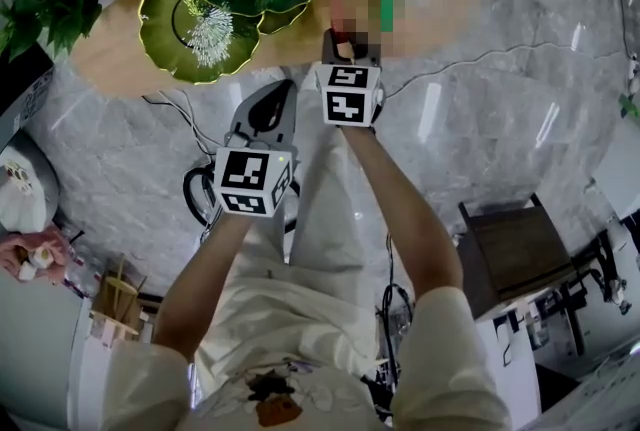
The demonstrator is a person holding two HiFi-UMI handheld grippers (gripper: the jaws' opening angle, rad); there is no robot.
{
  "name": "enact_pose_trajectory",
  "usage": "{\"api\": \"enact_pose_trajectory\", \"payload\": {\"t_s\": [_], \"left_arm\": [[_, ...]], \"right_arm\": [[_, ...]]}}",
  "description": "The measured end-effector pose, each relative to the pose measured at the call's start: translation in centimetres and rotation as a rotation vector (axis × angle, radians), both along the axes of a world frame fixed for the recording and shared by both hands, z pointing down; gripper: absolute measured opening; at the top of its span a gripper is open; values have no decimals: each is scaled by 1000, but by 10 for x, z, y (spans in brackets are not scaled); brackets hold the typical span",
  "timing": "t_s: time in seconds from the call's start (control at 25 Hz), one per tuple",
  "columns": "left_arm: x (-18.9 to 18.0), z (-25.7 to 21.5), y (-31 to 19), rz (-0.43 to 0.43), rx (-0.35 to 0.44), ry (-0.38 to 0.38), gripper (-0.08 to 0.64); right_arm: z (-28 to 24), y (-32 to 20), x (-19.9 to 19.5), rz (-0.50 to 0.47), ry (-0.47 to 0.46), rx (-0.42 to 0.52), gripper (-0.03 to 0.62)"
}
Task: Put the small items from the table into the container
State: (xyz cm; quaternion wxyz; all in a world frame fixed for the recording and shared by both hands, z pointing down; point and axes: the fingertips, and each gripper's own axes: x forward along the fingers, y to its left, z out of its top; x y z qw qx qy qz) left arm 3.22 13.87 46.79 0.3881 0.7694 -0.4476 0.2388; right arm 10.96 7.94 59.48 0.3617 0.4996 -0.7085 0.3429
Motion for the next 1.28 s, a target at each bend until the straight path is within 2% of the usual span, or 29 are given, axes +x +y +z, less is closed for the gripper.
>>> {"api": "enact_pose_trajectory", "payload": {"t_s": [0.52, 1.28], "left_arm": [[-10, -15, -8, -34, 20, 4, 8], [-31, -12, -6, -75, 15, 8, 8]], "right_arm": [[-37, 11, -12, -60, -47, 30, 109], [-32, -2, -62, -143, -66, 52, 109]]}}
